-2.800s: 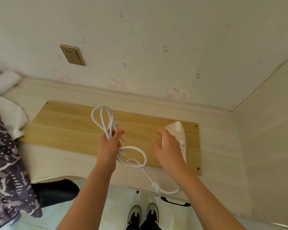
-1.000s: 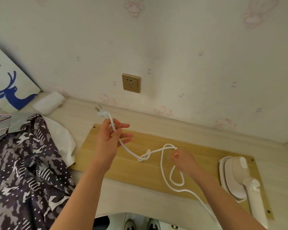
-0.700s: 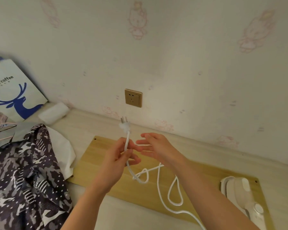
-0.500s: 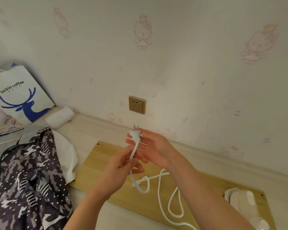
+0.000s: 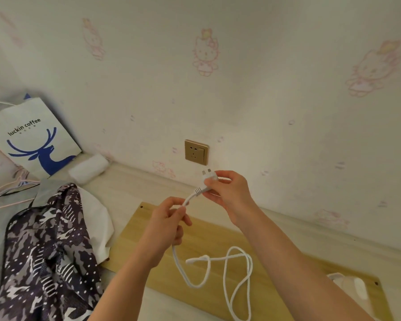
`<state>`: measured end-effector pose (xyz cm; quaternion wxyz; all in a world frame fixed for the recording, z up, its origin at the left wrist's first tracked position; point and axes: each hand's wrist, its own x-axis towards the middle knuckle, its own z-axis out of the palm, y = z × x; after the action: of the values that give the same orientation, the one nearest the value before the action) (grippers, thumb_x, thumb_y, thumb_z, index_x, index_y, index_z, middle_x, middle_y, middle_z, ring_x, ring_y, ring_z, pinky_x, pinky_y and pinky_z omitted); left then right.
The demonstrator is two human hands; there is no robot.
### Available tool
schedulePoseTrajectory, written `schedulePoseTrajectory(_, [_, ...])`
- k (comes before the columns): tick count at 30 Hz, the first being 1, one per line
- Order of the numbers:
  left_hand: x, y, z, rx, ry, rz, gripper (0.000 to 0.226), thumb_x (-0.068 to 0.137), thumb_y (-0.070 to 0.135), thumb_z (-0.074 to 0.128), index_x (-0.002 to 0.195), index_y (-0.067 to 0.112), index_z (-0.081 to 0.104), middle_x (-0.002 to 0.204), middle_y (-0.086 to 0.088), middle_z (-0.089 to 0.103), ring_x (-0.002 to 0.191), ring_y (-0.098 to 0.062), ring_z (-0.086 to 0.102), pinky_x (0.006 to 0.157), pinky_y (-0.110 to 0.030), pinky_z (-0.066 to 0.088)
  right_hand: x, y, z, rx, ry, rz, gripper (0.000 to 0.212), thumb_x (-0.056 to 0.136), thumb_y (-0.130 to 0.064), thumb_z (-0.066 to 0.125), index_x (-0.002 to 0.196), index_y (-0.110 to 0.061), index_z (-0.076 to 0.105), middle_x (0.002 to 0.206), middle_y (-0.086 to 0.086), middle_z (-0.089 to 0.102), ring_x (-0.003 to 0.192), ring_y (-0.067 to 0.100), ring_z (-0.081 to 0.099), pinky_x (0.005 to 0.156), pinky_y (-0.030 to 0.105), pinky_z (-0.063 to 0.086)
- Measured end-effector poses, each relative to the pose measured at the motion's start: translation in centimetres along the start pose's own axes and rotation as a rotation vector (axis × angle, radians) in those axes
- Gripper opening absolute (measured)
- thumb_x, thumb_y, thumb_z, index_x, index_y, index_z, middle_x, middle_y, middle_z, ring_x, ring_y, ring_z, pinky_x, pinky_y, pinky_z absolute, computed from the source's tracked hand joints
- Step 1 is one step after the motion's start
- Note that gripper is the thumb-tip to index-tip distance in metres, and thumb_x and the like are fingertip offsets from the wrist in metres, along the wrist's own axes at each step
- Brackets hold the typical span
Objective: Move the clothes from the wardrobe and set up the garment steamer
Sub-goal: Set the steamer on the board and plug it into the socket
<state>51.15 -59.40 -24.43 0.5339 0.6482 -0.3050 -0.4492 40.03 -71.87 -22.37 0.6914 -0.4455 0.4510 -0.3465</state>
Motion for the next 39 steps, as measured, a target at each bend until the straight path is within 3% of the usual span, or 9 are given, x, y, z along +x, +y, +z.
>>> schedulePoseTrajectory(3, [2.2, 0.0, -0.9, 0.198, -0.069, -0.068, 0.017, 0.099, 0.014, 0.043, 0.1, 0.017, 0.06, 0.074, -0.007, 0.065, 0.045, -0.014, 0.038, 0.041, -0.023, 0.032, 0.8, 0.1, 1.1, -0.339, 0.123, -0.128, 0.034, 0.08, -0.012, 0.074, 0.109, -0.012, 0.056, 0.102, 0.005, 0.063, 0.084, 0.018, 0.069, 0.073, 0.03, 0.06])
schedulePoseTrajectory(9, [8.1, -0.8, -3.3, 0.486, -0.016, 0.076, 0.019, 0.098, 0.014, 0.044, 0.098, 0.022, 0.062, 0.082, -0.001, 0.068, 0.055, -0.013, 0.058, 0.053, -0.024, 0.049, 3.1, 0.5, 4.0, -0.49, 0.238, -0.258, 0.031, 0.076, -0.018, 0.076, 0.098, -0.017, 0.055, 0.095, -0.004, 0.061, 0.089, 0.019, 0.065, 0.079, 0.036, 0.057])
schedulePoseTrajectory(12, [10.4, -1.3, -3.9, 0.53, -0.027, 0.101, 0.017, 0.097, 0.014, 0.046, 0.098, 0.022, 0.061, 0.086, 0.001, 0.067, 0.065, -0.013, 0.063, 0.061, -0.024, 0.052, 4.3, 0.7, 5.4, -0.565, 0.276, -0.319, 0.03, 0.075, -0.02, 0.077, 0.095, -0.018, 0.054, 0.089, -0.007, 0.059, 0.085, 0.013, 0.061, 0.07, 0.021, 0.05])
schedulePoseTrajectory(14, [11.6, -1.5, -3.9, 0.526, -0.032, 0.148, 0.015, 0.096, 0.015, 0.049, 0.101, 0.025, 0.06, 0.091, 0.002, 0.066, 0.072, -0.012, 0.065, 0.061, -0.022, 0.05, 5.0, 1.0, 6.2, -0.598, 0.299, -0.349, 0.031, 0.075, -0.02, 0.077, 0.094, -0.017, 0.053, 0.089, -0.006, 0.059, 0.078, 0.005, 0.056, 0.061, 0.012, 0.038])
schedulePoseTrajectory(17, [12.9, -1.0, -3.8, 0.444, -0.009, 0.259, 0.017, 0.094, 0.019, 0.057, 0.109, 0.027, 0.058, 0.097, 0.009, 0.065, 0.082, -0.004, 0.062, 0.065, -0.012, 0.046, 6.3, 1.4, 7.0, -0.61, 0.339, -0.351, 0.032, 0.076, -0.021, 0.077, 0.093, -0.016, 0.051, 0.092, -0.002, 0.059, 0.073, 0.0, 0.053, 0.058, 0.01, 0.035])
schedulePoseTrajectory(25, [15.5, -0.6, -3.9, 0.234, 0.058, 0.373, 0.01, 0.089, 0.018, 0.065, 0.096, 0.025, 0.065, 0.086, 0.019, 0.068, 0.079, 0.002, 0.062, 0.069, -0.009, 0.047, 8.9, 2.2, 8.1, -0.579, 0.303, -0.305, 0.029, 0.076, -0.023, 0.076, 0.095, -0.016, 0.056, 0.092, -0.005, 0.063, 0.082, 0.014, 0.064, 0.071, 0.023, 0.051])
schedulePoseTrajectory(27, [16.1, -0.9, -4.2, 0.238, 0.065, 0.377, 0.009, 0.089, 0.018, 0.065, 0.096, 0.023, 0.066, 0.087, 0.016, 0.069, 0.079, 0.0, 0.063, 0.07, -0.011, 0.048, 9.2, 2.4, 8.3, -0.55, 0.286, -0.29, 0.029, 0.076, -0.029, 0.075, 0.099, -0.019, 0.06, 0.094, -0.009, 0.064, 0.086, 0.012, 0.065, 0.079, 0.031, 0.055])
schedulePoseTrajectory(31, [17.5, -1.4, -4.7, 0.24, 0.073, 0.328, 0.013, 0.091, 0.019, 0.063, 0.101, 0.028, 0.06, 0.089, 0.015, 0.067, 0.082, 0.0, 0.064, 0.073, -0.018, 0.052, 9.7, 2.9, 8.6, -0.546, 0.232, -0.266, 0.03, 0.082, -0.026, 0.072, 0.11, -0.023, 0.062, 0.104, -0.011, 0.064, 0.081, -0.001, 0.062, 0.07, 0.012, 0.045])
schedulePoseTrajectory(39, [20.4, -2.3, -3.5, 0.215, 0.022, 0.264, 0.016, 0.092, 0.02, 0.06, 0.107, 0.026, 0.059, 0.097, 0.008, 0.067, 0.089, -0.011, 0.067, 0.083, -0.037, 0.057, 12.4, 4.2, 8.4, -0.548, 0.385, -0.252, 0.026, 0.082, -0.017, 0.072, 0.104, -0.015, 0.059, 0.099, -0.007, 0.061, 0.073, -0.008, 0.055, 0.059, 0.004, 0.036])
